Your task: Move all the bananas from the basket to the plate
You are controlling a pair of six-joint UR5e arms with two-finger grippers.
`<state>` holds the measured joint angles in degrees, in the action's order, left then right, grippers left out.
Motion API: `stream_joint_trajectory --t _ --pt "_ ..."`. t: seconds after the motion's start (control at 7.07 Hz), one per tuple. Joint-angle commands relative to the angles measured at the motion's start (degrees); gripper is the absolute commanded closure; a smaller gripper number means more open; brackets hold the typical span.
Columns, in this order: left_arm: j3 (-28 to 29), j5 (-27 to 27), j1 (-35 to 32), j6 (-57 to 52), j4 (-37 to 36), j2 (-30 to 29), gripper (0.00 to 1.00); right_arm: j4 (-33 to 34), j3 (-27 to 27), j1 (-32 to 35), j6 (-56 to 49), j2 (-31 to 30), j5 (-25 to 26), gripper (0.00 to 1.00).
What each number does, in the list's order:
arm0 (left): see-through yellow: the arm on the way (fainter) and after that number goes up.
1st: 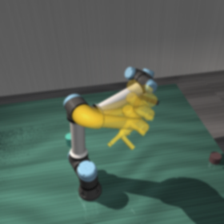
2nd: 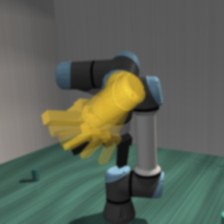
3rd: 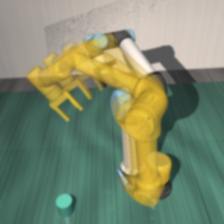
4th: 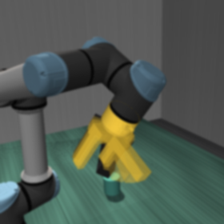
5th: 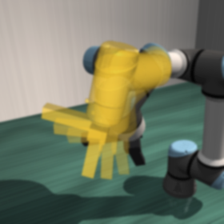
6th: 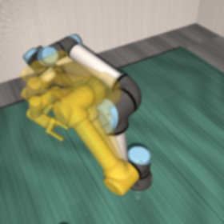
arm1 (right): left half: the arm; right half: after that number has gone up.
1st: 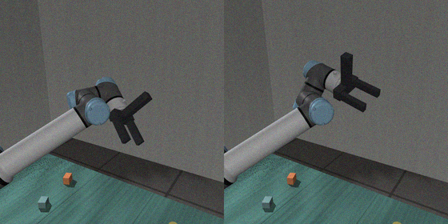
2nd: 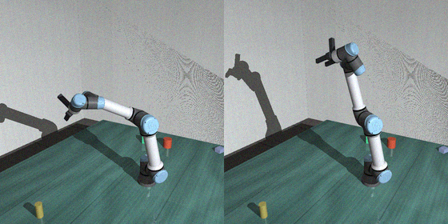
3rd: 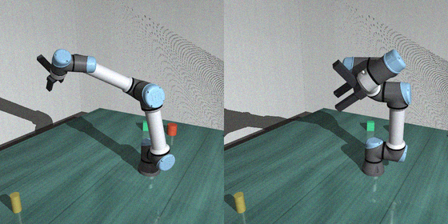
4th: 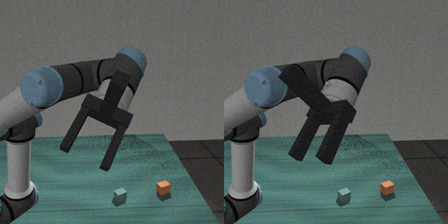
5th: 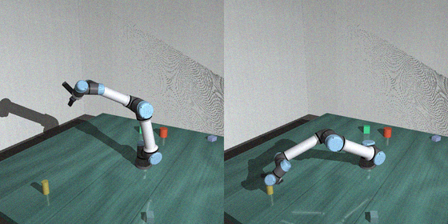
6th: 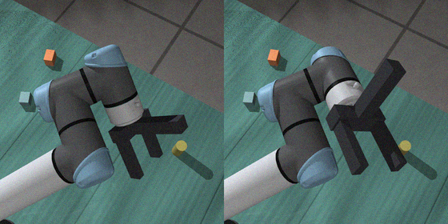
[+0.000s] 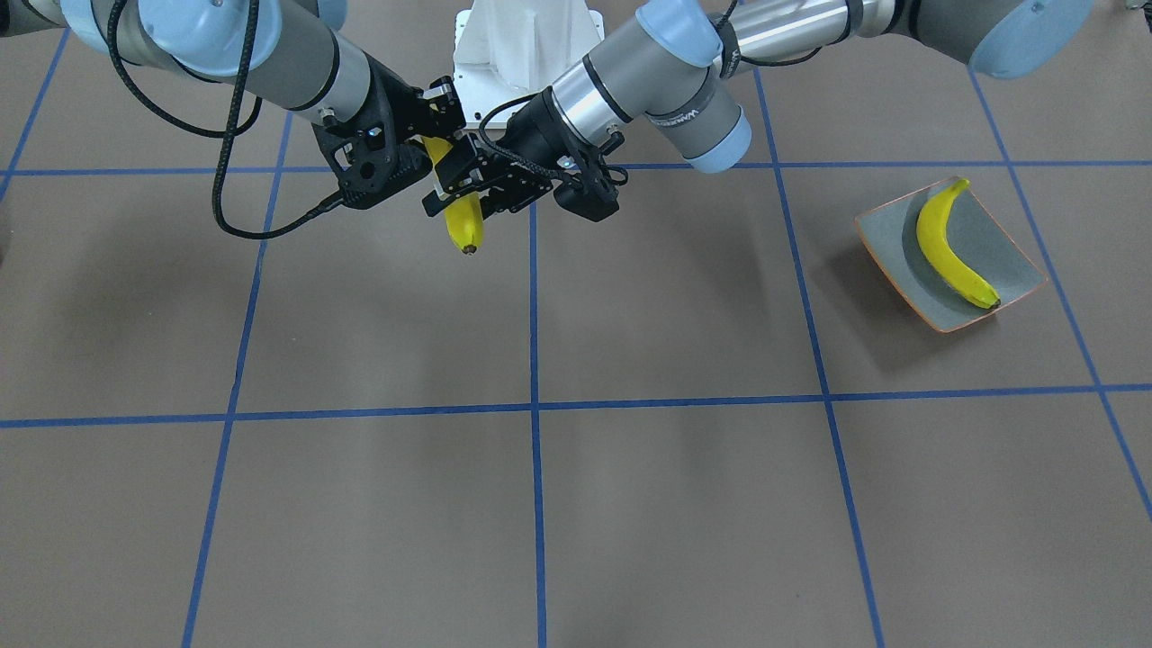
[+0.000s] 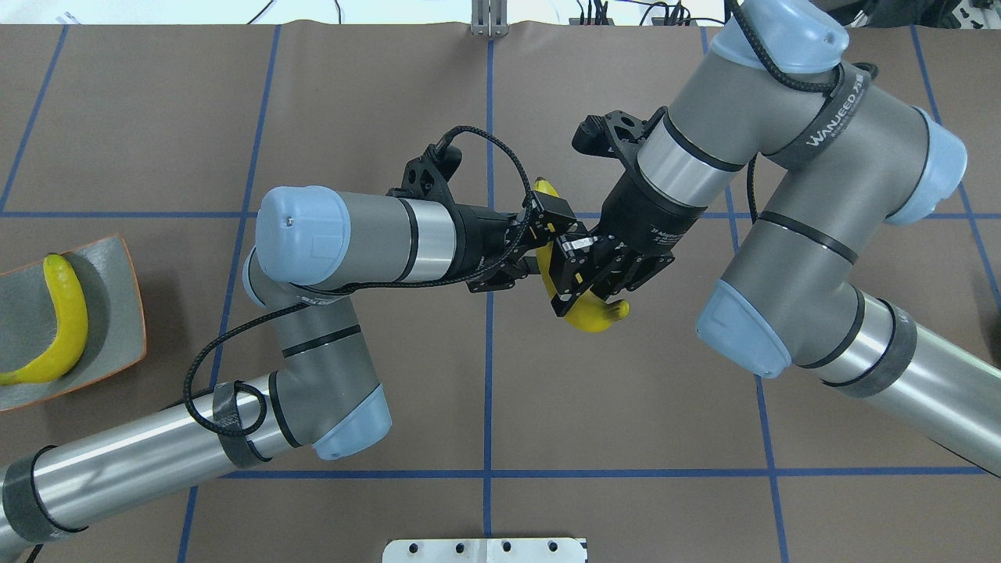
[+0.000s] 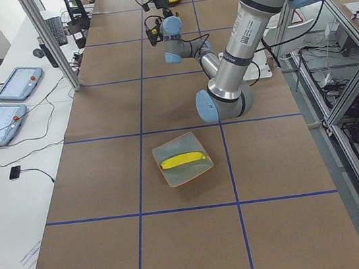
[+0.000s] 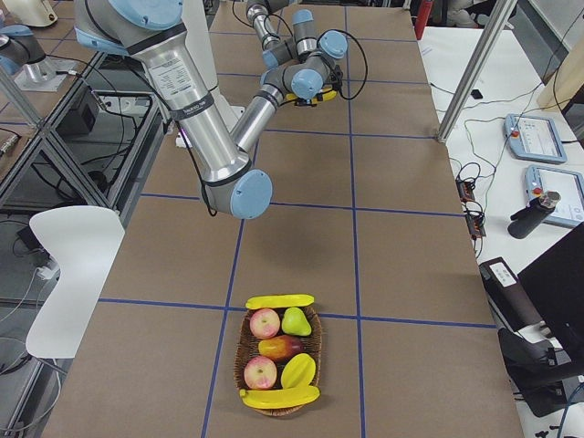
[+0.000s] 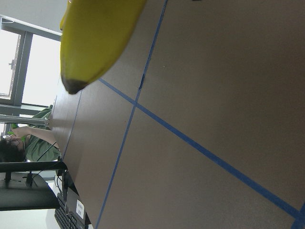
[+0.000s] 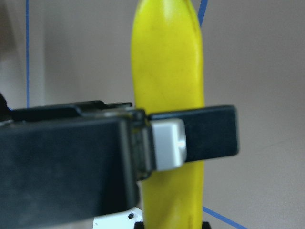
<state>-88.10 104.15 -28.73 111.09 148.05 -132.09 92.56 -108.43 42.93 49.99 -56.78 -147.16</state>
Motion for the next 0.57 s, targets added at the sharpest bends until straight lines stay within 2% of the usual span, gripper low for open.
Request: stream_joint_trajectory --t 0.0,0.28,0.42 --pt "-0.1 0.2 0.3 0.4 -0.2 0.1 1.00 -0.1 0.2 0.0 0.0 0.0 0.0 1.00" --pt "-0.8 0.4 0.2 0.7 -0.2 0.3 1.00 -0.2 0.4 0.0 0.6 0.1 0.1 0.01" --pt "-0.8 0.4 0.2 0.7 -0.2 0.3 1.00 -0.2 0.4 0.1 2.1 0.1 0.0 0.00"
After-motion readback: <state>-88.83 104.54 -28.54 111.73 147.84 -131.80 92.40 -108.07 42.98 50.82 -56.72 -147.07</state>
